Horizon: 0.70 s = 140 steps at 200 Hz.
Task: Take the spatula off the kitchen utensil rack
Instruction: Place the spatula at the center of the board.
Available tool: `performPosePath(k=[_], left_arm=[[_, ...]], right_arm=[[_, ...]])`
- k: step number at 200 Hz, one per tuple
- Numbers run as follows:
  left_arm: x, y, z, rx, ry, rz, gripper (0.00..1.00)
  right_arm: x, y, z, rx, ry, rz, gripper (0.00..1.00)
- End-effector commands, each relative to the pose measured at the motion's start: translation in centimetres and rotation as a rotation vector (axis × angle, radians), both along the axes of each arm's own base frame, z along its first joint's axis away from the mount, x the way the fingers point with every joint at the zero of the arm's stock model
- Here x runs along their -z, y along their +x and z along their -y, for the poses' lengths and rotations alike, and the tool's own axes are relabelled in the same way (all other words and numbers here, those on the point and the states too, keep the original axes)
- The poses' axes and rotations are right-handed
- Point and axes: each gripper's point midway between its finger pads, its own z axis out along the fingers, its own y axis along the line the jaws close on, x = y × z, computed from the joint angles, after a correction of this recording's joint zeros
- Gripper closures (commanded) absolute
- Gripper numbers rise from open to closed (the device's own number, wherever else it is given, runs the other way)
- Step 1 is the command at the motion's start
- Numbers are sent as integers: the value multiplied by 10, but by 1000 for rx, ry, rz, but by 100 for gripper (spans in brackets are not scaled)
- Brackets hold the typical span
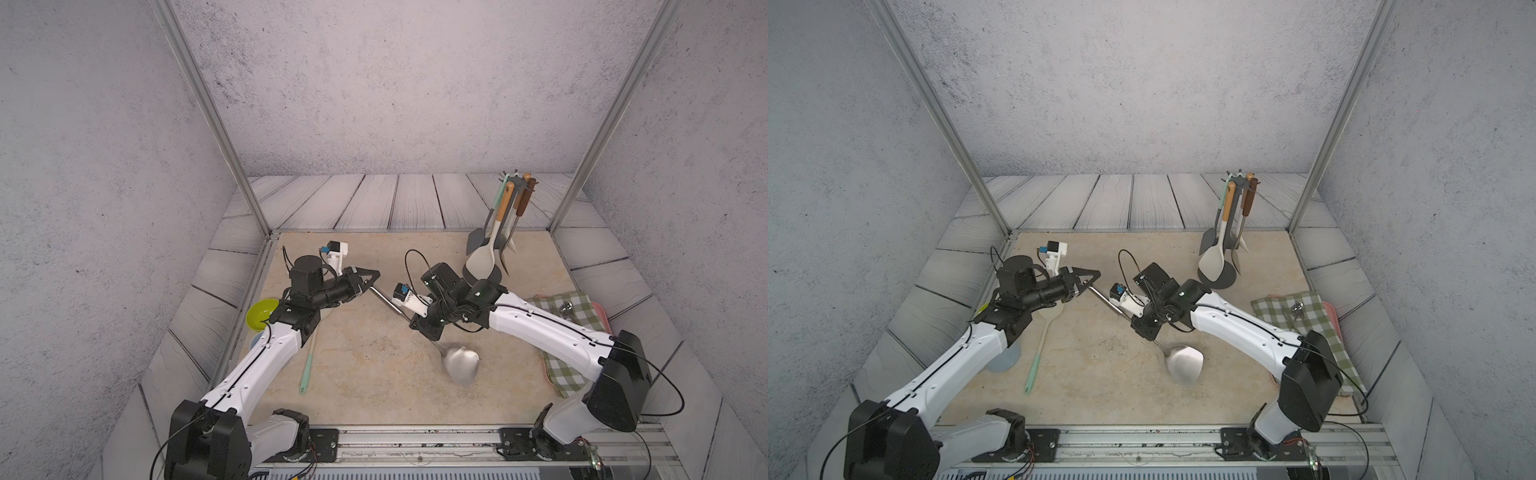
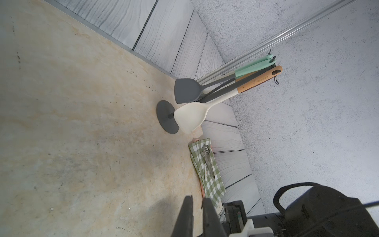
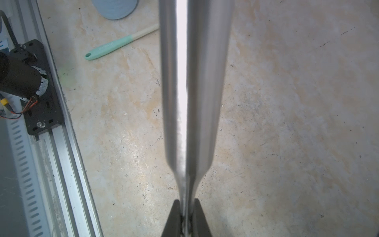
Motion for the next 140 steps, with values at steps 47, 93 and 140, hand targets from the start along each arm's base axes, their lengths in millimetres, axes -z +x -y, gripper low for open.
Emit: performPosePath(k=[47, 93, 140], left_arm=[[-2, 19, -13, -156, -34, -11, 100], [-3, 28, -31, -291, -79, 3, 100], [-9, 26, -48, -386, -148, 37, 100]], right_arm=[[-35, 28, 4, 231, 72, 62, 47], [-37, -2, 3, 424, 251, -234, 22], [-36, -3, -6, 720, 407, -662, 16]])
